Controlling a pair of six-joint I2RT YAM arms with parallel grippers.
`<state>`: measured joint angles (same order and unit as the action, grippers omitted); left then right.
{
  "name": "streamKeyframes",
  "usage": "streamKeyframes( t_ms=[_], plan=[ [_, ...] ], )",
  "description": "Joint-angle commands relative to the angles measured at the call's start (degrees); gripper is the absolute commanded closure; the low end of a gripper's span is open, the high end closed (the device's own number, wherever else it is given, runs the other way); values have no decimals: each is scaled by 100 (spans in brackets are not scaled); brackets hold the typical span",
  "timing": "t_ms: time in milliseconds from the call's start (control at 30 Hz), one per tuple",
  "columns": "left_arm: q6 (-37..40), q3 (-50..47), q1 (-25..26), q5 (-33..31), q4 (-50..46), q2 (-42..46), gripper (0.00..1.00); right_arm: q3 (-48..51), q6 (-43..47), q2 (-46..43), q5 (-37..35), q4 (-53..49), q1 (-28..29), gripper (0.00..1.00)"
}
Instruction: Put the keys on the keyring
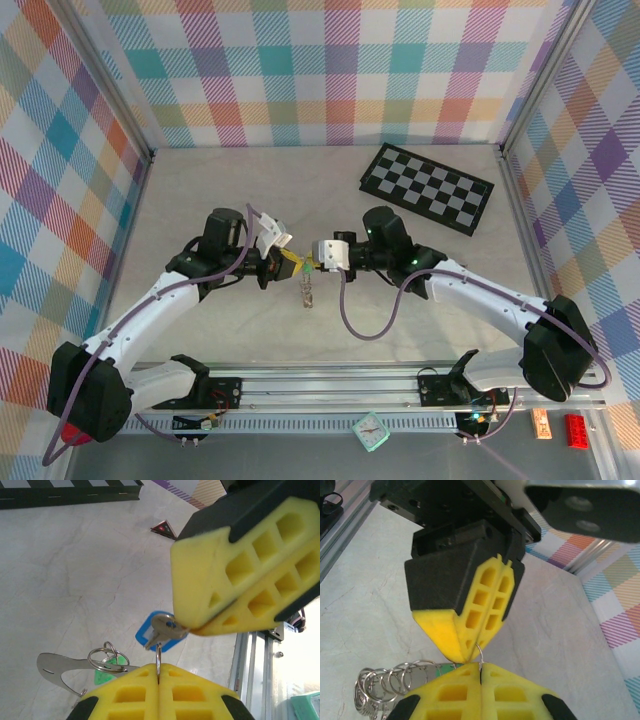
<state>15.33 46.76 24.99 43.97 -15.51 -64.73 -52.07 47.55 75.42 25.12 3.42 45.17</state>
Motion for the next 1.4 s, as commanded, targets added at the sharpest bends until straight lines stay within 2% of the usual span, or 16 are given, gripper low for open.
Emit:
streamKeyframes(
  t_ms=[0,633,1367],
  plan=[
    [-77,191,32,243,5,-32,100,-21,283,76,114,132,95,100],
    [-70,206,32,290,4,-57,100,93,624,59,-587,378,229,100],
    [-83,247,32,190,-186,-81,100,48,693,43,-132,-54,229,100]
  ],
)
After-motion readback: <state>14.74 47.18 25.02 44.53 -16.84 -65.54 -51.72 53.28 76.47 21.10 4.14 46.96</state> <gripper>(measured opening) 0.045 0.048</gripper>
